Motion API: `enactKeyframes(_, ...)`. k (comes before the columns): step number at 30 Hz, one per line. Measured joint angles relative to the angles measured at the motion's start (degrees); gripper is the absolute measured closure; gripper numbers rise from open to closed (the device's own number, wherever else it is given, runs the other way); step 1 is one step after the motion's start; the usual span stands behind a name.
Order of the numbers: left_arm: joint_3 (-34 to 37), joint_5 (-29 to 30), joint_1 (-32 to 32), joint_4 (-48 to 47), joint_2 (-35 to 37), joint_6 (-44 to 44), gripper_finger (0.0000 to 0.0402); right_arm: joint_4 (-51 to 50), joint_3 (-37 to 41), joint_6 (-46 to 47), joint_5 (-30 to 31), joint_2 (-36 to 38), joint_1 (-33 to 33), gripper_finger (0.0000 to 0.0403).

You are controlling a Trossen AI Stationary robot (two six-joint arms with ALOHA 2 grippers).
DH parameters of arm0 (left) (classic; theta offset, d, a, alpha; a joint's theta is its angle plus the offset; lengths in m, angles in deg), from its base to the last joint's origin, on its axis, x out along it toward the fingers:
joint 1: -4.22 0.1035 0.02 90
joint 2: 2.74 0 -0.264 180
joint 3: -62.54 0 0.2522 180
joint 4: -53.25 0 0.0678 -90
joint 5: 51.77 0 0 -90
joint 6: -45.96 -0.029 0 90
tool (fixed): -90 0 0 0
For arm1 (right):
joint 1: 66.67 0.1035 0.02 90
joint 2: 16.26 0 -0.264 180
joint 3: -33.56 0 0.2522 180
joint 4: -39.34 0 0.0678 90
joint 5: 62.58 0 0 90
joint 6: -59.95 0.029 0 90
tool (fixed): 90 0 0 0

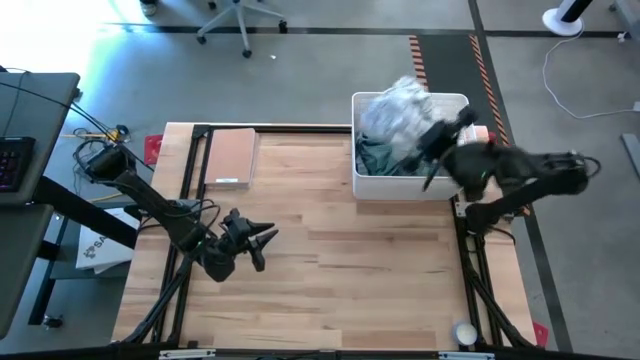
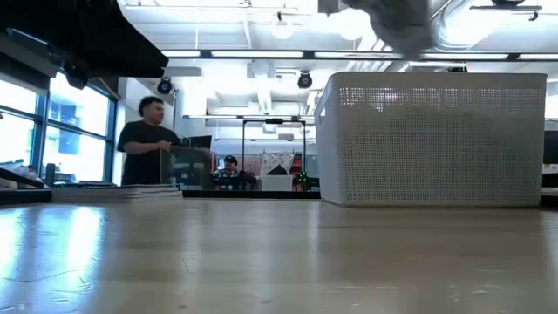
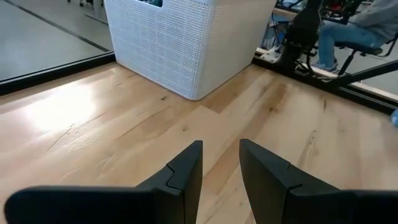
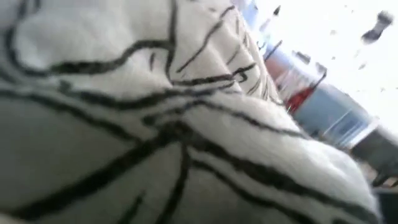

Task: Sort clothes
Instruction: Put the white polo shirt into the white laundry bin

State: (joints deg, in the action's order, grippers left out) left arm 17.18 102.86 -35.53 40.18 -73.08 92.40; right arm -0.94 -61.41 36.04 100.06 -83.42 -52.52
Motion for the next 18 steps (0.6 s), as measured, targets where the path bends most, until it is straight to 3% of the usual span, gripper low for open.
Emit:
enactKeyframes(6, 0.0, 0.1, 0.0, 0.0, -0.5, 0.5, 0.03, -28.4, 0.2, 24.0, -14.5, 7.9, -17.6, 0.0385)
enactKeyframes(9, 0.0, 0.2, 0.0, 0.0, -0.5, 0.5, 0.03, -35.2, 4.1, 30.0, -17.6, 9.5, -26.8, 0.0382)
enactKeyframes(13, 0.0, 0.5, 0.0, 0.0, -0.5, 0.5, 0.03, -31.1, 15.0, 29.3, -25.6, 10.8, -37.3, 0.0371)
enactKeyframes(18, 0.0, 0.5, 0.0, 0.0, -0.5, 0.5, 0.03, -13.9, 29.8, 25.6, -50.2, 8.7, -47.6, 0.0356)
